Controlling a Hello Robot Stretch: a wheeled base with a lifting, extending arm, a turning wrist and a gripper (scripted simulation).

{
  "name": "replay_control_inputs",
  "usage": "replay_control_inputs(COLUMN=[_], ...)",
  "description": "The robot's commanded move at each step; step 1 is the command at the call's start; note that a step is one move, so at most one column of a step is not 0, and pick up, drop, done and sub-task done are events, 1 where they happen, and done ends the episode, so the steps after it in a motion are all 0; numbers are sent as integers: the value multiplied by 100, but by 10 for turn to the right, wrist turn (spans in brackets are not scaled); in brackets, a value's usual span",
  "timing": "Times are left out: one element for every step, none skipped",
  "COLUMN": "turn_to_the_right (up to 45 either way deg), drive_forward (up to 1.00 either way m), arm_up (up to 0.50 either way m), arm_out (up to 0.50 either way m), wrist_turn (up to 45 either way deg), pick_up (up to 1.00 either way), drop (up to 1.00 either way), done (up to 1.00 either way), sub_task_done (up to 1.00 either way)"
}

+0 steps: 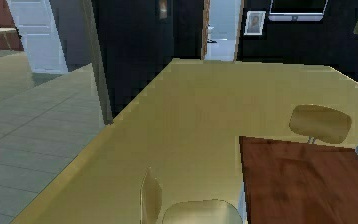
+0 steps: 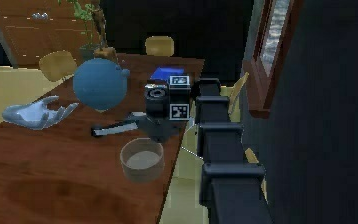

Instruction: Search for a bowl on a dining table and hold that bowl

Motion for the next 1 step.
replay_control_inputs(turn_to_the_right=[0], drive_forward=[0], arm_up=[0], arm_out=[0], wrist_turn=[150], pick_up=[0], drop=[0], done=[0], sub_task_done=[0])
